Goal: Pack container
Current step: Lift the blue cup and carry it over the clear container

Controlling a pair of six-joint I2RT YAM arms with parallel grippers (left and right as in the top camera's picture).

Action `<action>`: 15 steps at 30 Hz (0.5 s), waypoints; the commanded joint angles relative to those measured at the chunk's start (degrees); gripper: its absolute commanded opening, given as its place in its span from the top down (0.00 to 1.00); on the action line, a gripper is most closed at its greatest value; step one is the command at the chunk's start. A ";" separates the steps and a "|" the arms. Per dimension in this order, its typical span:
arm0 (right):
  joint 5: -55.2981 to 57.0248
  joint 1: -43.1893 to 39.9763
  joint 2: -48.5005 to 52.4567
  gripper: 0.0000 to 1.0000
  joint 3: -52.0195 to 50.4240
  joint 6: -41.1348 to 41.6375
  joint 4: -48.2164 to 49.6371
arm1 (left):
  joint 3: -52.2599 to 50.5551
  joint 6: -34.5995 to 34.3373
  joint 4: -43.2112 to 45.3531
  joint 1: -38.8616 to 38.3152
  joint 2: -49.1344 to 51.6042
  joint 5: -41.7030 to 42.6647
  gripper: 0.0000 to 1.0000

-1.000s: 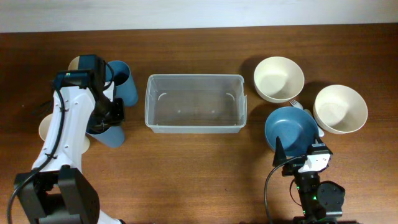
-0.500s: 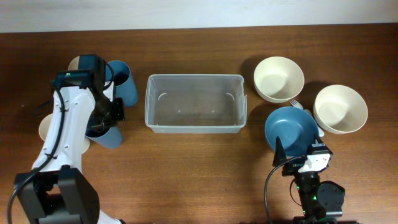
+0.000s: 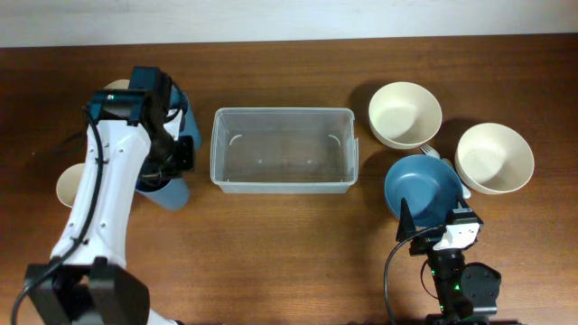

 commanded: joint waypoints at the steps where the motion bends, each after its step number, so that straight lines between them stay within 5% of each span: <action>1: 0.28 0.31 -0.55 0.01 -0.26 0.20 -0.31 | 4.68 -0.55 -1.40 -1.29 -3.69 -0.87 0.98; 15: 0.28 0.31 -0.55 0.01 -0.26 0.20 -0.31 | 12.79 -0.52 -2.56 -6.80 -16.02 -2.54 0.99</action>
